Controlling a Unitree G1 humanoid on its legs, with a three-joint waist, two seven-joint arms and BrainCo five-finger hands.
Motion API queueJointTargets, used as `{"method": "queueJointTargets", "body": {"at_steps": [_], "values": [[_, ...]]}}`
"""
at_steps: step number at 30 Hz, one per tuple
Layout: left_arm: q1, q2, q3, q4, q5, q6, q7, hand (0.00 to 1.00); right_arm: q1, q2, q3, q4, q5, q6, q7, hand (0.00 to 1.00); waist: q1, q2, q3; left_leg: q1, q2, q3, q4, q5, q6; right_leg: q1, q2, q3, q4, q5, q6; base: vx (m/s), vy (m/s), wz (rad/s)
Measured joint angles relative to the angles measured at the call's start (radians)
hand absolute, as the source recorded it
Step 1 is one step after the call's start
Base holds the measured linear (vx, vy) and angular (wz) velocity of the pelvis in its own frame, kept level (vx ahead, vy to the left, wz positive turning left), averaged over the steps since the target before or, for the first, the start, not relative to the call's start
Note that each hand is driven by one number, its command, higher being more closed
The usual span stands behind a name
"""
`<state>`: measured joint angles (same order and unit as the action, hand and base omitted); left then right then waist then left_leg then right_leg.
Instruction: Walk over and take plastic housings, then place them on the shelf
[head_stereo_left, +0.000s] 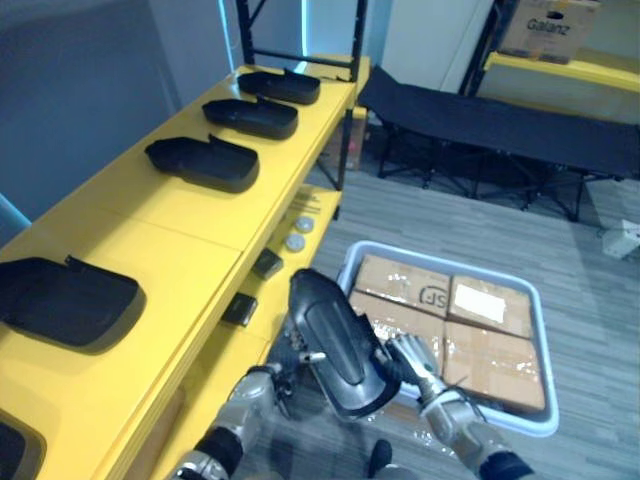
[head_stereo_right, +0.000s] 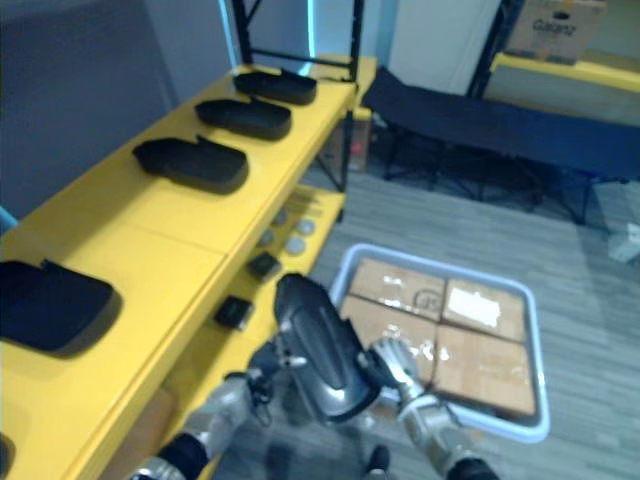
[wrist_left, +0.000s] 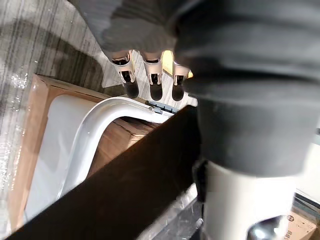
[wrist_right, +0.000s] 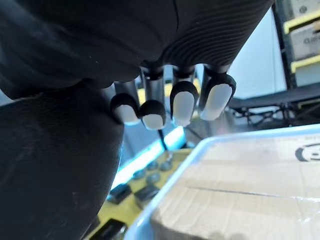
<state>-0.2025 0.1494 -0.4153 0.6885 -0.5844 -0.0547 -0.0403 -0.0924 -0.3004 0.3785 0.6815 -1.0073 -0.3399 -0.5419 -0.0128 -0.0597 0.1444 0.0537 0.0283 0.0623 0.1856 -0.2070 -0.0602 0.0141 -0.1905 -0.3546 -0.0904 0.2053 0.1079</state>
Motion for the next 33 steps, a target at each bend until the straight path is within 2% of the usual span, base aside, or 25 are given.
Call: {"method": "queueJointTargets", "body": {"at_steps": [3, 4, 9, 15, 20, 23, 25, 27, 33], "values": [[0.000, -0.002, 0.000, -0.001, -0.062, -0.037, -0.006, 1.00, 0.000, 0.001, 0.006, -0.006, 0.031, 0.000, 0.000, 1.00, 0.000, 0.001, 0.000, 0.000, 0.000, 0.001, 0.000, 0.000, 0.000, 0.000, 0.000, 0.001, 0.000, 0.000, 0.000, 0.00, 0.000, 0.00], [0.000, -0.003, -0.001, -0.001, -0.118, -0.040, -0.012, 1.00, 0.000, 0.001, 0.007, -0.014, 0.045, 0.000, -0.001, 1.00, -0.001, 0.002, -0.001, 0.000, 0.000, 0.001, 0.000, 0.000, 0.000, 0.000, 0.000, 0.001, 0.000, 0.000, 0.000, 0.00, 0.000, 0.00], [0.000, -0.003, -0.002, -0.001, -0.239, -0.048, -0.021, 1.00, -0.004, 0.003, 0.018, -0.052, 0.083, 0.000, -0.007, 1.00, -0.001, 0.002, -0.001, 0.000, 0.001, 0.001, 0.000, 0.000, 0.000, -0.001, 0.000, 0.001, 0.000, 0.000, 0.000, 0.00, 0.000, 0.00], [0.000, -0.003, -0.002, -0.006, -0.312, -0.081, -0.022, 1.00, -0.016, 0.032, 0.037, -0.060, 0.140, 0.001, -0.043, 1.00, -0.001, 0.002, -0.001, 0.001, 0.000, 0.001, 0.002, 0.000, 0.000, 0.000, 0.000, 0.001, 0.000, 0.000, 0.000, 0.00, 0.000, 0.00], [0.000, -0.002, -0.002, -0.029, -0.331, -0.099, -0.022, 1.00, -0.022, 0.035, 0.047, -0.079, 0.178, 0.006, -0.065, 1.00, -0.001, 0.002, -0.001, 0.001, 0.000, 0.001, 0.003, 0.000, 0.000, 0.000, 0.000, 0.000, 0.000, 0.000, 0.000, 0.00, 0.000, 0.00], [0.000, -0.002, -0.001, -0.051, -0.349, -0.134, -0.022, 1.00, -0.033, 0.040, 0.061, -0.089, 0.211, 0.009, -0.096, 1.00, -0.002, 0.002, -0.001, 0.001, 0.000, 0.001, 0.003, 0.000, 0.000, 0.000, 0.000, 0.000, 0.000, 0.000, 0.000, 0.00, 0.000, 0.00], [0.000, -0.002, 0.000, -0.072, -0.345, -0.163, -0.022, 1.00, -0.037, 0.043, 0.068, -0.104, 0.227, 0.013, -0.115, 1.00, -0.002, 0.003, -0.001, 0.001, -0.001, 0.001, 0.004, 0.000, 0.000, 0.000, 0.000, 0.000, 0.000, 0.000, -0.001, 0.00, 0.000, 0.00], [0.000, 0.000, 0.010, -0.110, -0.295, -0.200, -0.022, 1.00, -0.039, 0.045, 0.067, -0.129, 0.235, 0.021, -0.141, 1.00, -0.002, 0.004, -0.002, 0.001, -0.001, 0.001, 0.005, 0.000, 0.000, 0.000, -0.001, 0.000, 0.000, 0.001, -0.001, 0.00, 0.000, 0.00], [-0.066, 0.005, 0.035, -0.260, -0.021, -0.229, 0.040, 1.00, -0.038, 0.040, 0.054, -0.213, 0.314, 0.042, -0.225, 1.00, 0.000, 0.015, -0.010, -0.023, -0.001, 0.007, 0.028, 0.000, 0.002, -0.016, -0.001, 0.004, 0.000, 0.013, -0.015, -0.01, -0.005, -0.02]]}}
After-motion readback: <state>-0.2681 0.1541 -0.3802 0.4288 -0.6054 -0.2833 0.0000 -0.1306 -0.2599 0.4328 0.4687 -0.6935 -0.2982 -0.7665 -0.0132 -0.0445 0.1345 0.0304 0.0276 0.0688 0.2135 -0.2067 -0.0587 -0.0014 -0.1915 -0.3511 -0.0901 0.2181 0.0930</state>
